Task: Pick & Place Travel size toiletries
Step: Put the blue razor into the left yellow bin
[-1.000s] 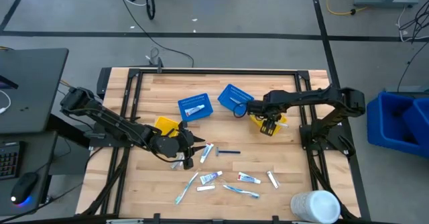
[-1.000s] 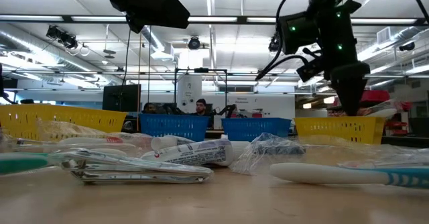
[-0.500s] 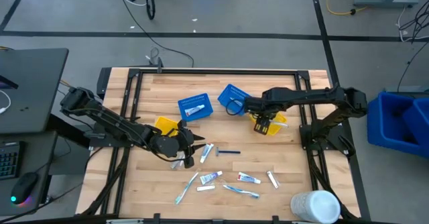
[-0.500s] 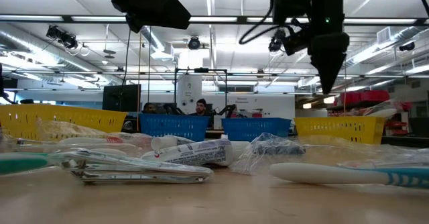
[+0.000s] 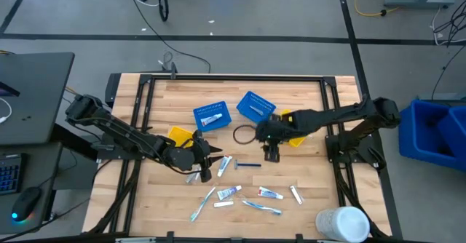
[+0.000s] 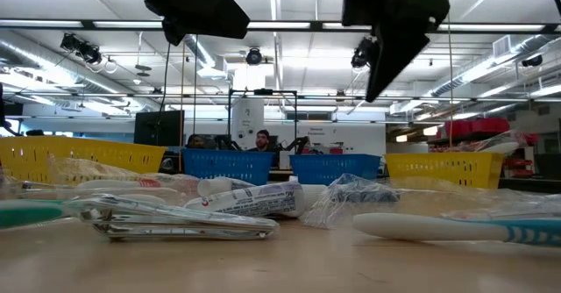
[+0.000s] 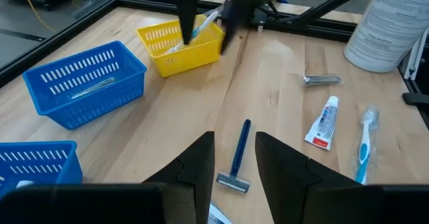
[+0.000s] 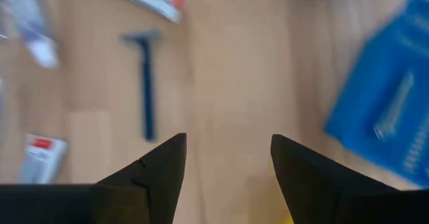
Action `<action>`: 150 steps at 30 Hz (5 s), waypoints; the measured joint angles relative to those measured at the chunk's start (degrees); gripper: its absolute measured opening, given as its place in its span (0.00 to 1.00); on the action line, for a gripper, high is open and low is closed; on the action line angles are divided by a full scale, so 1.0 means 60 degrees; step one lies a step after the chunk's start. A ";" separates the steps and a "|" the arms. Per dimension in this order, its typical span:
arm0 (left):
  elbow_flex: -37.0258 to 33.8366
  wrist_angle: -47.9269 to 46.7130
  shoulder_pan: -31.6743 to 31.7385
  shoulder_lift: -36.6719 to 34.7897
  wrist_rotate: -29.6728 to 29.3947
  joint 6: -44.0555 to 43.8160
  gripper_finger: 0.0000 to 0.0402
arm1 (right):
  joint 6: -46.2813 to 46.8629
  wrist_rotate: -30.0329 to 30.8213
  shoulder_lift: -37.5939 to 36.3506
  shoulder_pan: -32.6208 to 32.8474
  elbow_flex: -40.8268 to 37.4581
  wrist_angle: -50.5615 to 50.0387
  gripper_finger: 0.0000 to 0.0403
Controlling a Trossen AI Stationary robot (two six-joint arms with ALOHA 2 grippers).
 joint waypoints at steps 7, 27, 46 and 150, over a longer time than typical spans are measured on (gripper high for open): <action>0.0000 0.0000 -0.0001 0.0000 -0.0049 -0.0223 0.29 | -0.0765 -0.0002 0.0000 0.1040 -0.0081 0.1407 0.57; 0.0000 0.0010 -0.0043 0.0000 -0.0470 -0.1341 0.29 | -0.0813 -0.0401 0.0000 0.2288 -0.0273 0.2554 0.65; 0.0010 0.0107 -0.1092 0.0151 -0.0844 -0.2018 0.29 | 0.1333 0.1329 0.0007 0.3869 -0.3855 0.8396 0.60; 0.3257 -0.7295 -0.0419 0.2656 0.0668 -0.5628 0.44 | 0.1391 0.1851 0.0474 0.2612 -0.5311 1.0618 0.57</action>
